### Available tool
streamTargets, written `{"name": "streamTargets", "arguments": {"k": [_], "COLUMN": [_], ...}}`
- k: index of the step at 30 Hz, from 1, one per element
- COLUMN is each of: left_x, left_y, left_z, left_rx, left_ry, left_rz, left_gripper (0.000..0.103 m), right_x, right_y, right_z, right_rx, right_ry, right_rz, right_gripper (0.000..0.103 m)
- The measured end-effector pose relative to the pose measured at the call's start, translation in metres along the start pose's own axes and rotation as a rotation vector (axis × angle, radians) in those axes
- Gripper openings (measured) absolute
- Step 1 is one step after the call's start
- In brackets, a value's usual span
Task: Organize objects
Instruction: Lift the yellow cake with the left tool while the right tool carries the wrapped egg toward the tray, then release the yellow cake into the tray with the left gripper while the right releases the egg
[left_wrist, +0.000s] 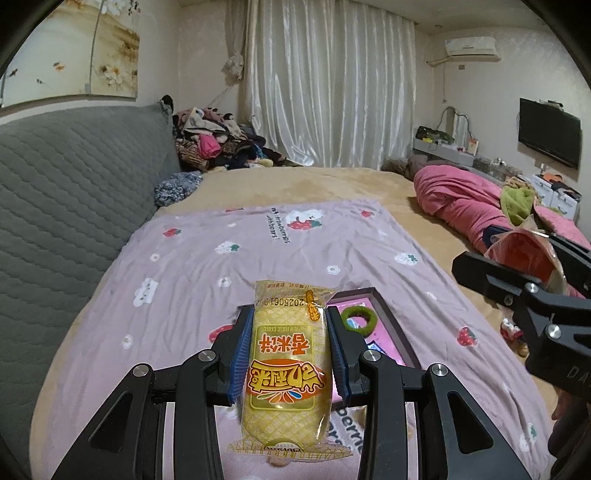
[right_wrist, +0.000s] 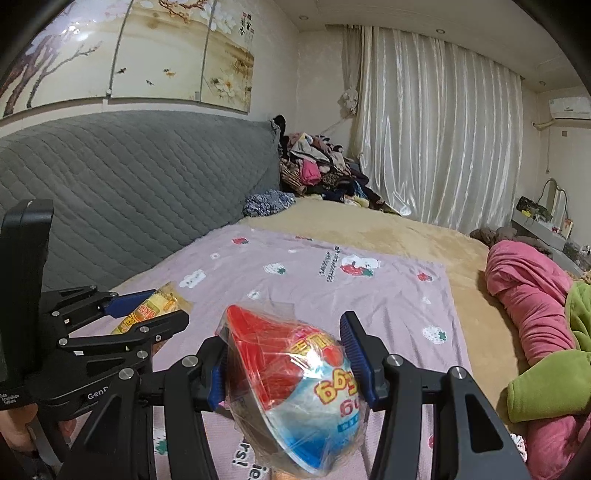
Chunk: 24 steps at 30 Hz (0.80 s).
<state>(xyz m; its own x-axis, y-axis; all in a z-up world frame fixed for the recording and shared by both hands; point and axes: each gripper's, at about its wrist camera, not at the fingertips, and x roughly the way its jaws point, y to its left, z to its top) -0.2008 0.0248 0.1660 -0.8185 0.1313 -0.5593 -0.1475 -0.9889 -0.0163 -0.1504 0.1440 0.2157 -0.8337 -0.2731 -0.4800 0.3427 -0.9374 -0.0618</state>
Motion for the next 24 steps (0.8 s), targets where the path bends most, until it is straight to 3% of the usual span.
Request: {"name": "streamTargets", "arguments": {"k": [12, 24], "left_x": [0.083, 0.153], "left_y": [-0.018, -0.012], "left_z": [-0.006, -0.024], "left_rx": [0.0, -0.004], "left_ry": [0.045, 0.097], "left_rz": [0.013, 0.047], "left_gripper": [0.039, 0.039], "right_x": [0.06, 0.114], "right_y": [-0.031, -0.056], "right_z": [-0.015, -0.044], "right_rx": [0.019, 0.059], "right_ry": [0.033, 0.069], "right_rz": [0.001, 0.01], "right_gripper": [0.054, 0.054]}}
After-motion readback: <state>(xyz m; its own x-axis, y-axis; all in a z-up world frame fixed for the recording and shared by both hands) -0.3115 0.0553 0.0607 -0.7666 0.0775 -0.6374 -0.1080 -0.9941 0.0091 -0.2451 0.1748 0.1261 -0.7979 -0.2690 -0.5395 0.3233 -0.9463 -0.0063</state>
